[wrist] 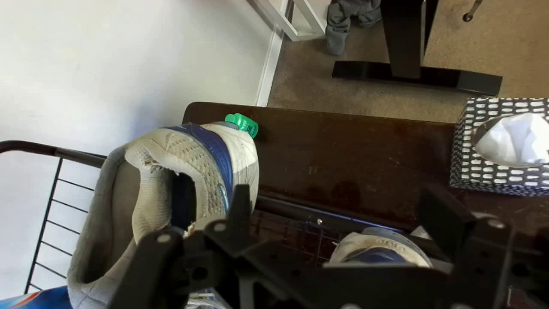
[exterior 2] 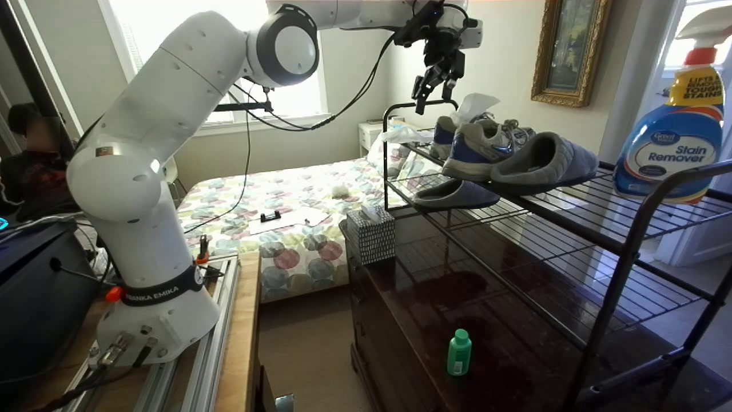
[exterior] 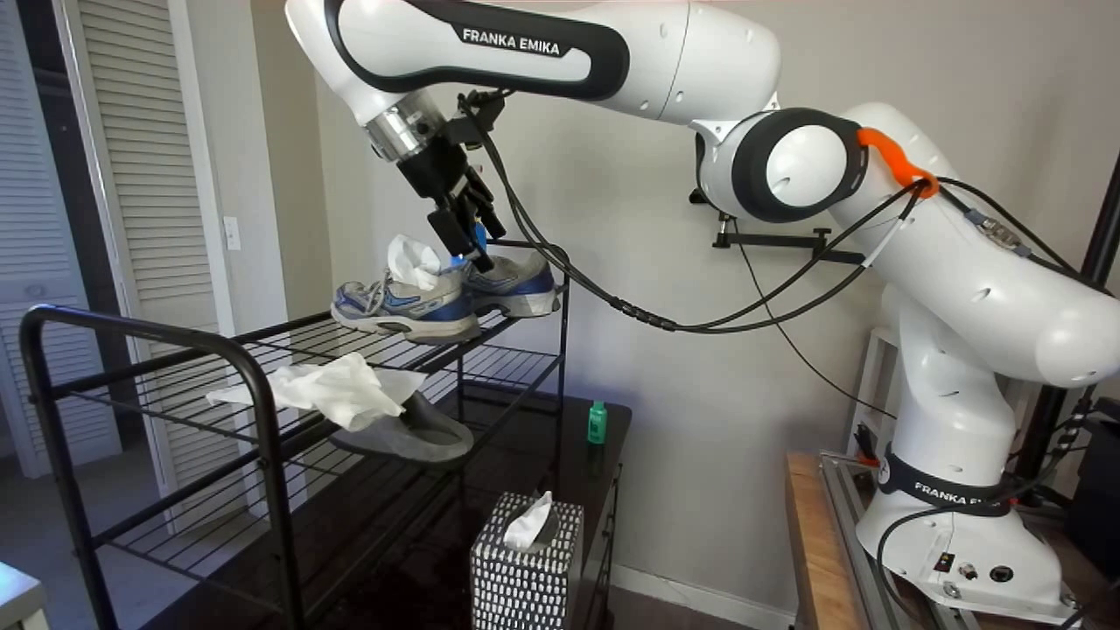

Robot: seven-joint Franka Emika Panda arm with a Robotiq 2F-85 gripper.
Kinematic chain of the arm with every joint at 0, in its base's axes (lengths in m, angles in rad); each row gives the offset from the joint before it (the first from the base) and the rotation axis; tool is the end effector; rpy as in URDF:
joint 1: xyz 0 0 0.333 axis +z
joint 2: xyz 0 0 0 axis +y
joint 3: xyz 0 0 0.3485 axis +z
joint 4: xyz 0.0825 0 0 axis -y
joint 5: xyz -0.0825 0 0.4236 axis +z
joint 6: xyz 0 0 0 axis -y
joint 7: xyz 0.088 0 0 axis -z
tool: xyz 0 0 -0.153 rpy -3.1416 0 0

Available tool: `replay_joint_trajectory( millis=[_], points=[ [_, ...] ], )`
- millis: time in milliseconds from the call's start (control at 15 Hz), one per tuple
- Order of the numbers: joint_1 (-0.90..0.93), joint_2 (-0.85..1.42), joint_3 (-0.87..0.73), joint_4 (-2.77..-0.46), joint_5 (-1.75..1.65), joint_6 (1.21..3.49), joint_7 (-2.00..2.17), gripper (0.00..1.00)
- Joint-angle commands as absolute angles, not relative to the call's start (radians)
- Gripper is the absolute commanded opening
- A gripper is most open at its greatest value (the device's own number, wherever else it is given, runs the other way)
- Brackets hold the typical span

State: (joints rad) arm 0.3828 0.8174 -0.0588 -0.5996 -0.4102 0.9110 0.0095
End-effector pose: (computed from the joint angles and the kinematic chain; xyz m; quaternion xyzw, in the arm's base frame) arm 0.6964 0.1818 0.4990 0.9449 0.0717 -0.2028 0.2466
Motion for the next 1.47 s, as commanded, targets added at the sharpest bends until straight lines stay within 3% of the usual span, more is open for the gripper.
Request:
replay_joint_trajectory(
  millis=[0, 1400],
  points=[
    [0.383, 0.817, -0.059, -0.600, -0.410, 0.911, 0.009, 1.00],
    [0.376, 0.876, 0.015, -0.576, -0.316, 1.071, -0.012, 1.00]
  ],
)
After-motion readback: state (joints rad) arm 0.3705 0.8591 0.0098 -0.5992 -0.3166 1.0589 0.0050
